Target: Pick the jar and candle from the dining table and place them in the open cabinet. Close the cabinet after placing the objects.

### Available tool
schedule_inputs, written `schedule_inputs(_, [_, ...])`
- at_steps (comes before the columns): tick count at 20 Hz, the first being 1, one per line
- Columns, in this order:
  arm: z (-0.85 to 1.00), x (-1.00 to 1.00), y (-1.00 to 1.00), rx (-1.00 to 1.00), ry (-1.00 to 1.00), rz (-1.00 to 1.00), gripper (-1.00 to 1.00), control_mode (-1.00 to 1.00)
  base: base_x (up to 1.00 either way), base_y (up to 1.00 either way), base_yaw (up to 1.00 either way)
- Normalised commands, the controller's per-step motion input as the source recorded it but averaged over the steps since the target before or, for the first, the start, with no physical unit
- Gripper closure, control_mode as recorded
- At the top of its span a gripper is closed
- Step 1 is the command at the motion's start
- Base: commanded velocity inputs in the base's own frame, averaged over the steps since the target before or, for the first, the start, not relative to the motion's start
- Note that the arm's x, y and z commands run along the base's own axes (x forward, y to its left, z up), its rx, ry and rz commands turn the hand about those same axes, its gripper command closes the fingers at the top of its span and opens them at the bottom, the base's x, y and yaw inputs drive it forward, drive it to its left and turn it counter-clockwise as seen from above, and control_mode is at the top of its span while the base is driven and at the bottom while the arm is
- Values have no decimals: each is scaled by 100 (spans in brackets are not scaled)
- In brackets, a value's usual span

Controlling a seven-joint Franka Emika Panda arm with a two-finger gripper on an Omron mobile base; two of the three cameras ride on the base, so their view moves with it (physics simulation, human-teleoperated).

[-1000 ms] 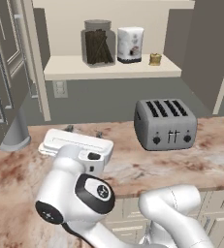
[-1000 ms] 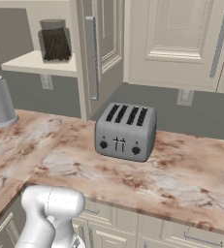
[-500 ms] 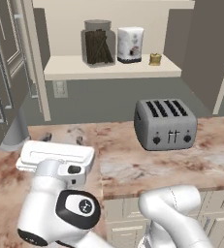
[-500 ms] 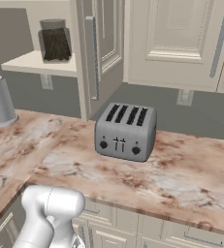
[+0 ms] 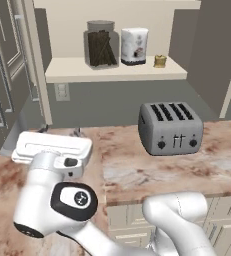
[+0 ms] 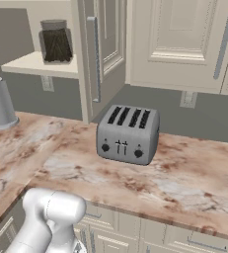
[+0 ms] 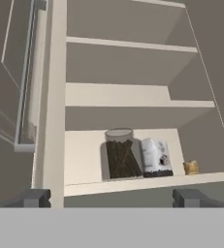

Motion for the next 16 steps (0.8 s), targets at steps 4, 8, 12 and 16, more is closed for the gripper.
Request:
schedule_inputs(4, [6,8,19,-1,-5,0,-100,-100,0,0,0])
schedule_inputs(8, [0,5,25,-1,-5,0,-100,-100,0,0,0])
schedule_inputs(12, [4,20,25,-1,-3,0,-100,-100,0,0,0])
schedule_inputs(16, [4,33,13,0,-1,0,-100,-100,0,0,0])
